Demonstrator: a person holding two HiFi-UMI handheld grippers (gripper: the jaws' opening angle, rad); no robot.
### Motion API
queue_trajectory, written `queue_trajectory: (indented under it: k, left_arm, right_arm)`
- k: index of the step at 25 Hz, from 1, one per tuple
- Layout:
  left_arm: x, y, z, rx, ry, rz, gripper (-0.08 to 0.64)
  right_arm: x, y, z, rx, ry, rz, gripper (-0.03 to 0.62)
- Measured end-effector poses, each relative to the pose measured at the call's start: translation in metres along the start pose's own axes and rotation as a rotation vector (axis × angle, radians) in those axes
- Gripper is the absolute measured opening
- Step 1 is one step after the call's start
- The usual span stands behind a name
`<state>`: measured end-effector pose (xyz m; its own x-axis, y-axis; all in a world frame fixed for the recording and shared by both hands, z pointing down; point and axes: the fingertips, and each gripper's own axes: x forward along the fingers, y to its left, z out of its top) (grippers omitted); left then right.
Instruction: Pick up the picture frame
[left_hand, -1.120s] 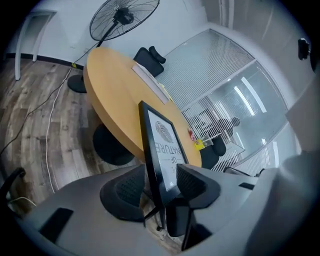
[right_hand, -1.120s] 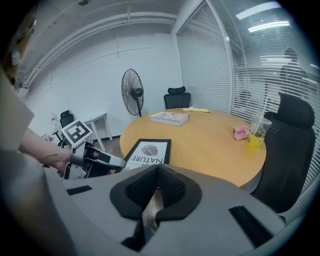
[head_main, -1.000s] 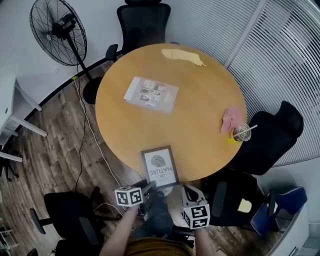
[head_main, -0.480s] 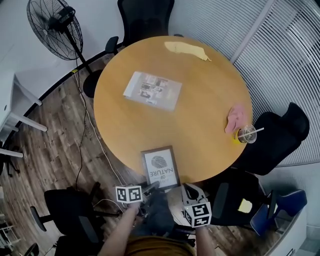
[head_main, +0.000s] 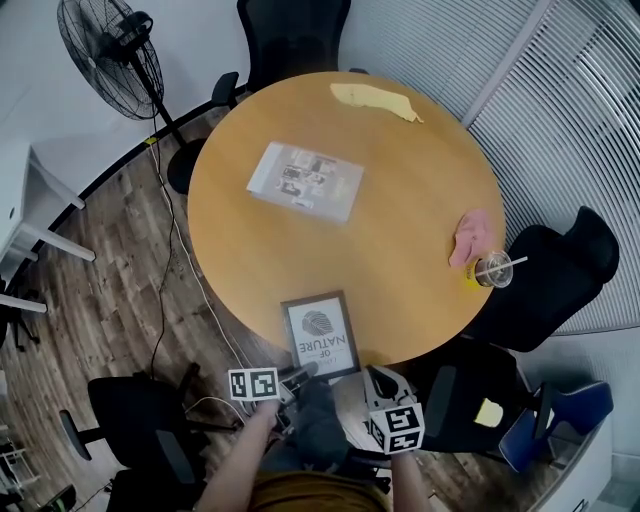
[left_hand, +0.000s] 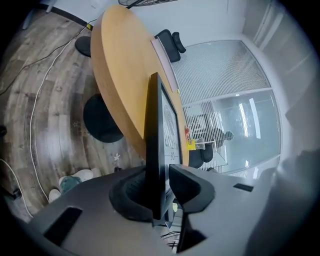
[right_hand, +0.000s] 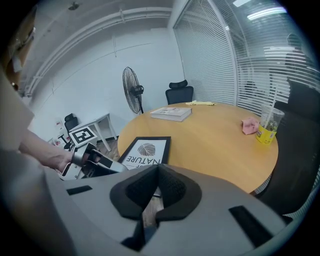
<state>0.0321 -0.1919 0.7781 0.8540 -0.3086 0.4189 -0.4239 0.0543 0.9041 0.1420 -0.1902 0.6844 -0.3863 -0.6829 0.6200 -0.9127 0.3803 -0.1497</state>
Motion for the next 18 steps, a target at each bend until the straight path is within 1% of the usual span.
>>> queue_trajectory:
  k: [4, 11, 14, 18]
  left_arm:
    - [-0.002, -0.004, -0.001, 0.001, -0.004, 0.003, 0.110]
    - [-0.005, -0.015, 0.001, 0.025, -0.011, 0.010, 0.093]
    - [-0.008, -0.023, 0.001, 0.038, -0.021, -0.002, 0.077]
    - [-0.010, -0.037, 0.003, 0.033, -0.028, -0.040, 0.047]
  right_arm:
    - [-0.006, 0.000, 0.000, 0.003, -0.008, -0.009, 0.012]
    - [-0.015, 0.002, 0.004, 0.002, -0.035, -0.026, 0.012]
    - [-0.021, 0.004, 0.004, -0.001, -0.040, -0.032, 0.012]
    - [-0.026, 0.006, 0.009, -0.007, -0.060, -0.041, 0.012]
